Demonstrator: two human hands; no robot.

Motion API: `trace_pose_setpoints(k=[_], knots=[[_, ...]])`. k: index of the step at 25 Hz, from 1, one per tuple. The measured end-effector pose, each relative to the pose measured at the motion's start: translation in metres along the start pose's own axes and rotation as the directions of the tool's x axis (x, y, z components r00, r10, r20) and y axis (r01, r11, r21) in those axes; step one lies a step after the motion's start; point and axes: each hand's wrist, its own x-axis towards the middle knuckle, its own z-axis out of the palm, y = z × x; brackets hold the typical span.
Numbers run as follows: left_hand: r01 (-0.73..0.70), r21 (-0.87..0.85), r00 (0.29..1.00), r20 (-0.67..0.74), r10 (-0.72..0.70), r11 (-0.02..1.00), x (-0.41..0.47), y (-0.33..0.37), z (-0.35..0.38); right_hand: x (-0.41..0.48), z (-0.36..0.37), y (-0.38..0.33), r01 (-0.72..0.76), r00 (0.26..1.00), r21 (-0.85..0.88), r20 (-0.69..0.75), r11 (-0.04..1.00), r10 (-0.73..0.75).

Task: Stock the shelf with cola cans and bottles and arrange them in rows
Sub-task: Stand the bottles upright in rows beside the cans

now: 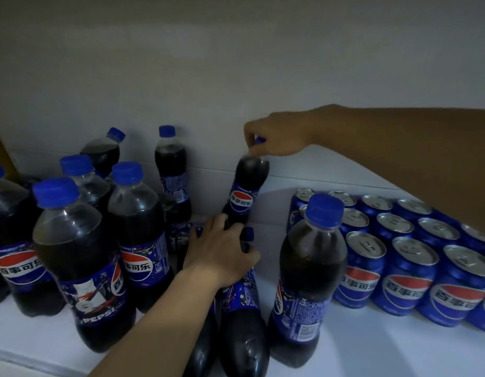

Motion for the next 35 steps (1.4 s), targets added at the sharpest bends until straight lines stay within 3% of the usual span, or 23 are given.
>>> trace_pose_setpoints(k=[5,7,16,29,33,35], knots=[[-0.002,0.031,1.0,0.002,0.002,1.0,0.002,0.001,0.0,0.0,0.023,0.009,-0.056,0.99,0.095,-0.127,0.994,0.067],[-0.001,0.029,1.0,0.004,0.001,1.0,0.003,0.001,-0.001,-0.002,0.027,0.013,-0.047,0.99,0.16,-0.123,0.986,0.067],[-0.002,0.033,1.0,0.013,0.002,0.999,0.003,0.001,-0.001,-0.02,0.016,0.031,0.024,0.995,0.129,-0.1,0.991,-0.011],[-0.008,0.01,1.0,-0.009,0.009,1.0,0.003,0.0,-0.001,-0.025,0.017,0.037,-0.052,0.997,0.124,-0.053,0.991,0.059],[-0.096,-0.088,0.99,-0.11,0.086,0.991,0.001,-0.001,-0.003,-0.057,0.007,0.018,-0.059,0.981,0.151,-0.173,0.987,0.085],[-0.22,-0.332,0.973,-0.149,0.179,0.917,-0.004,-0.003,-0.007,-0.088,-0.002,0.002,0.029,0.966,0.26,-0.256,0.965,0.04]])
